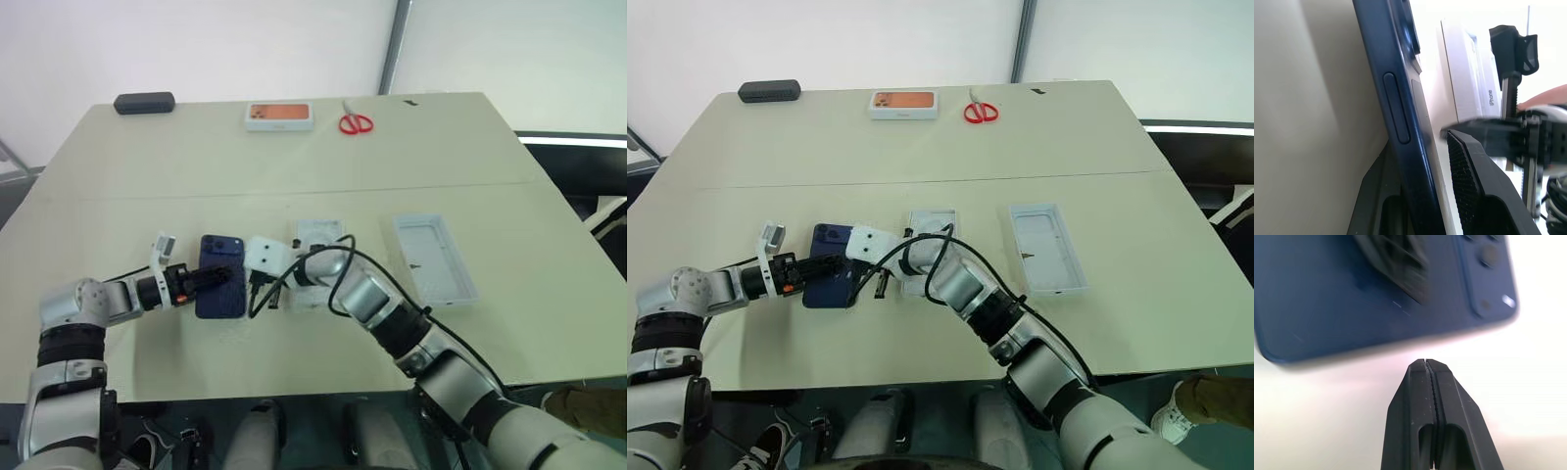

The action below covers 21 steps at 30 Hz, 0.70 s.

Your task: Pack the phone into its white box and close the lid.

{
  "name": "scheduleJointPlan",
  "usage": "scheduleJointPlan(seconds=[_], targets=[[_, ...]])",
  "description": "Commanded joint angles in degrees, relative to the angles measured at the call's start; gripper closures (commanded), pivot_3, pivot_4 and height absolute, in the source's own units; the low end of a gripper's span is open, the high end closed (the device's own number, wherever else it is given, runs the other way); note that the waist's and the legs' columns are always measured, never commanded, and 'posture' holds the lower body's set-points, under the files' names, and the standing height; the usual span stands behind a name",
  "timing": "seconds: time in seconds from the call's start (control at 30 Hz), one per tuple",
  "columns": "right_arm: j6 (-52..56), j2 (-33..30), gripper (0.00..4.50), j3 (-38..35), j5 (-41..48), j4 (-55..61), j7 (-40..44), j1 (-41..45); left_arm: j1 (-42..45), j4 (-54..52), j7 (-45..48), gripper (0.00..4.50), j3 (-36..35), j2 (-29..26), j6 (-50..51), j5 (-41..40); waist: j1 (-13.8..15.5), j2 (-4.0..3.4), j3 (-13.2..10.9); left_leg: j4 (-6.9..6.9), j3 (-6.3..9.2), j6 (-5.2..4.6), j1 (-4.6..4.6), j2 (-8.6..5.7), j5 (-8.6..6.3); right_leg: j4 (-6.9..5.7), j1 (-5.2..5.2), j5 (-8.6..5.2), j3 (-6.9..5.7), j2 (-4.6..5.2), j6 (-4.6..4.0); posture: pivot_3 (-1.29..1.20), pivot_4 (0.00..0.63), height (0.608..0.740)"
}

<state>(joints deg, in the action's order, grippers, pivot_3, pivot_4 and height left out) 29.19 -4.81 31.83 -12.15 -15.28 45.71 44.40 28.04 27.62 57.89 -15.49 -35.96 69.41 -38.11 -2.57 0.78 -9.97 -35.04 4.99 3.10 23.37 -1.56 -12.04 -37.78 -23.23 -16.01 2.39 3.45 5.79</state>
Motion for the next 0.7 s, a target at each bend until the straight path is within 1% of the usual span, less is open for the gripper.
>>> scheduleJointPlan(seconds=[0.03,0.33,0.37,0.4,0.47,0.5,0.7], targets=[[-1.0,0.4,4.50,-0.1,0.3,1.4,-0.1,0.1,-1.5,-1.2,-0.7,3.22,0.2,1.1,2.0,-1.3,0.0,0.00,0.0,0.00,0.00,0.00,0.00,0.01,0.00,0.00,0.00,0.00,0.00,0.00,0.00,0.00,0.150,0.740],[-1.6,1.1,4.50,0.7,-0.1,0.8,-0.8,0.0,-2.3,-3.1,-3.3,3.22,0.1,0.7,1.1,-0.7,0.0,0.00,0.0,0.00,-0.01,0.00,0.00,0.01,0.00,0.00,-0.01,0.00,0.02,0.01,0.00,0.00,0.150,0.740],[-1.6,1.2,4.50,0.7,-0.1,0.8,-0.8,0.0,-2.3,-3.2,-3.2,3.64,-0.2,0.8,1.6,-1.2,0.0,0.00,0.0,0.00,-0.01,0.00,0.00,0.01,0.00,0.00,-0.01,0.00,0.02,0.01,0.00,0.00,0.150,0.740],[-1.6,1.2,4.50,0.7,-0.1,0.7,-0.9,0.0,-2.5,-3.5,-3.3,3.75,-0.3,0.8,1.7,-1.4,0.0,0.00,0.0,0.00,-0.01,0.00,0.00,0.01,0.00,0.00,-0.01,0.00,0.02,0.01,0.00,0.00,0.150,0.740],[-1.6,1.3,4.50,0.8,-0.1,0.8,-1.0,0.0,-2.5,-4.3,-4.1,4.41,-0.1,0.9,1.9,-1.5,0.0,0.00,0.0,0.02,-0.01,0.00,-0.02,0.01,0.00,0.00,0.01,0.00,0.02,0.01,0.00,0.00,0.150,0.740],[-1.7,1.3,4.50,0.8,-0.1,0.7,-1.0,0.0,-2.3,-4.2,-4.6,4.49,-0.6,1.0,2.7,-2.0,0.0,0.00,0.0,0.01,0.01,0.00,-0.03,0.02,0.00,0.00,0.03,0.00,0.00,0.01,0.00,0.00,0.150,0.740],[-1.8,1.3,4.50,1.0,-0.2,0.8,-1.2,-0.1,-2.4,-4.1,-5.2,4.49,-2.5,1.0,5.7,-4.4,0.0,0.01,0.0,0.03,-0.02,0.00,-0.01,0.02,0.00,0.02,-0.01,0.00,0.02,0.00,-0.01,0.00,0.150,0.740]])
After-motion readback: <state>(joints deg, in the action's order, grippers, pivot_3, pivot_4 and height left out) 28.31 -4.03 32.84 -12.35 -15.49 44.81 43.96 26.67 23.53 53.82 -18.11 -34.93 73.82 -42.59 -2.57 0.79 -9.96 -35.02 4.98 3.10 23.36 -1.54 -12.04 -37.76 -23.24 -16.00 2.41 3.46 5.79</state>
